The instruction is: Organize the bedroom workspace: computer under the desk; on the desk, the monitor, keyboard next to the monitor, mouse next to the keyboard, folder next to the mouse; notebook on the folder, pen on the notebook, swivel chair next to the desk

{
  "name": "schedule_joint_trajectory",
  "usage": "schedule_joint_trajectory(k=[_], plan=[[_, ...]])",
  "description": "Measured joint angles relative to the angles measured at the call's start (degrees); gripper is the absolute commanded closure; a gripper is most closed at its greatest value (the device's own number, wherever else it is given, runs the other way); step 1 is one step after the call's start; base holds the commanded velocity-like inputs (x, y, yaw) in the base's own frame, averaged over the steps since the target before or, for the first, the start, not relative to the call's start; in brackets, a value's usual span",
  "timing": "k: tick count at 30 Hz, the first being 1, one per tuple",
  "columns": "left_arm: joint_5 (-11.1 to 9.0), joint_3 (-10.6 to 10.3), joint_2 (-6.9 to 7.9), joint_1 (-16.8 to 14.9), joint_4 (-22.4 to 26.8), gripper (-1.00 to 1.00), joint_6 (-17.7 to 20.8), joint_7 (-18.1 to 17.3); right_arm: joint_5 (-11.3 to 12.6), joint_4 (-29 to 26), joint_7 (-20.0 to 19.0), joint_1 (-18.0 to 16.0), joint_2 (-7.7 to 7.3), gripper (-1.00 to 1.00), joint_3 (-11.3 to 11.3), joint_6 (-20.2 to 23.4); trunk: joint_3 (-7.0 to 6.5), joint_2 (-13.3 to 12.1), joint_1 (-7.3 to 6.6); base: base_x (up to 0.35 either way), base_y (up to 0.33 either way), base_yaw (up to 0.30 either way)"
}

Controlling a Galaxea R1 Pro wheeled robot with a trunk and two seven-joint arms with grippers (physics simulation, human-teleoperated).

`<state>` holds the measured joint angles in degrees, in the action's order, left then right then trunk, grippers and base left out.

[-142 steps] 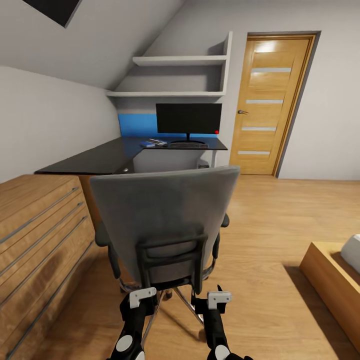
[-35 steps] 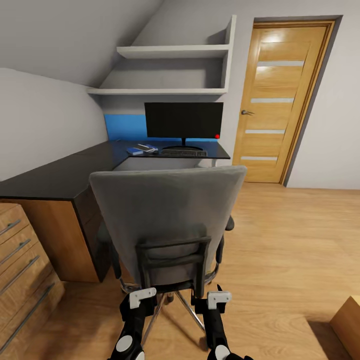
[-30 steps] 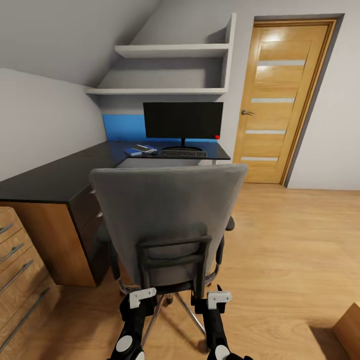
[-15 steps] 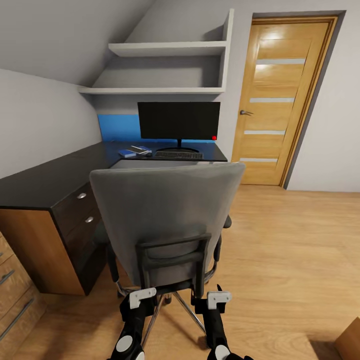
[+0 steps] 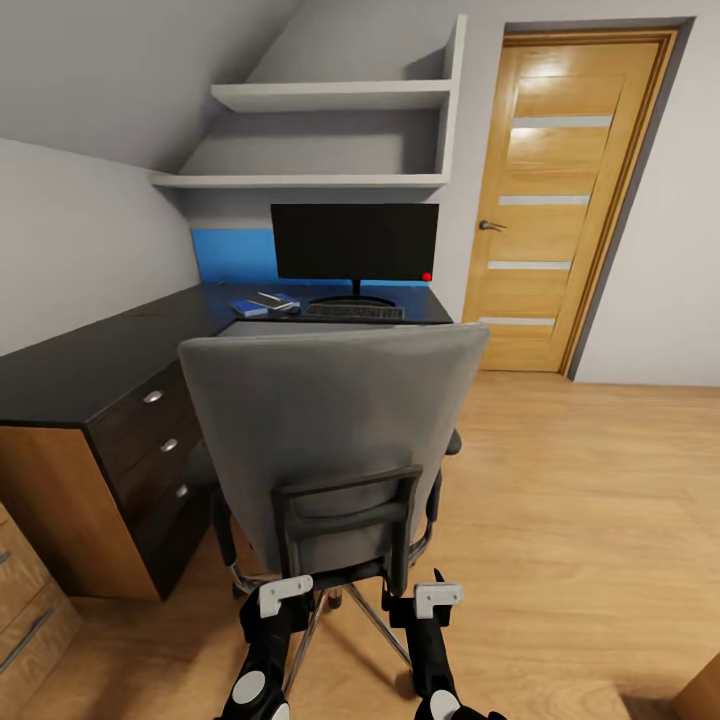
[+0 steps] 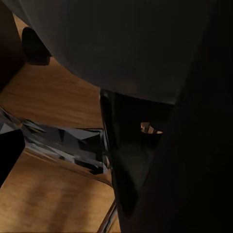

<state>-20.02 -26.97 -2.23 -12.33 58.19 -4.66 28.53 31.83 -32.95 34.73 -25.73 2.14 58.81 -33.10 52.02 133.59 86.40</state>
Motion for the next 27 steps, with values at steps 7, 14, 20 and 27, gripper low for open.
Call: schedule_joint_trajectory(k=[7, 14, 20, 27], plan=[[0.00, 0.00, 0.01, 0.04, 0.00, -1.00, -0.01, 0.03, -0.03, 0.00, -0.01, 0.00, 0.00, -1.00, 0.00, 0.03, 0.00, 0.00, 0.00, 0.134, 0.000, 0.000], [0.18, 0.00, 0.00, 0.05, 0.00, -1.00, -0.02, 0.08, -0.16, -0.01, -0.03, -0.01, 0.00, -1.00, 0.03, 0.08, 0.00, 0.00, 0.00, 0.142, -0.108, 0.000], [-0.01, -0.02, -0.01, 0.07, -0.03, -1.00, -0.01, 0.09, -0.25, -0.01, -0.06, -0.01, 0.01, -1.00, 0.07, 0.15, 0.00, 0.00, 0.00, 0.163, -0.199, 0.000], [-0.03, -0.04, -0.01, 0.09, -0.03, -1.00, 0.00, 0.11, -0.42, -0.02, -0.11, -0.01, 0.01, -1.00, 0.12, 0.25, 0.00, 0.00, 0.00, 0.166, -0.173, 0.000]])
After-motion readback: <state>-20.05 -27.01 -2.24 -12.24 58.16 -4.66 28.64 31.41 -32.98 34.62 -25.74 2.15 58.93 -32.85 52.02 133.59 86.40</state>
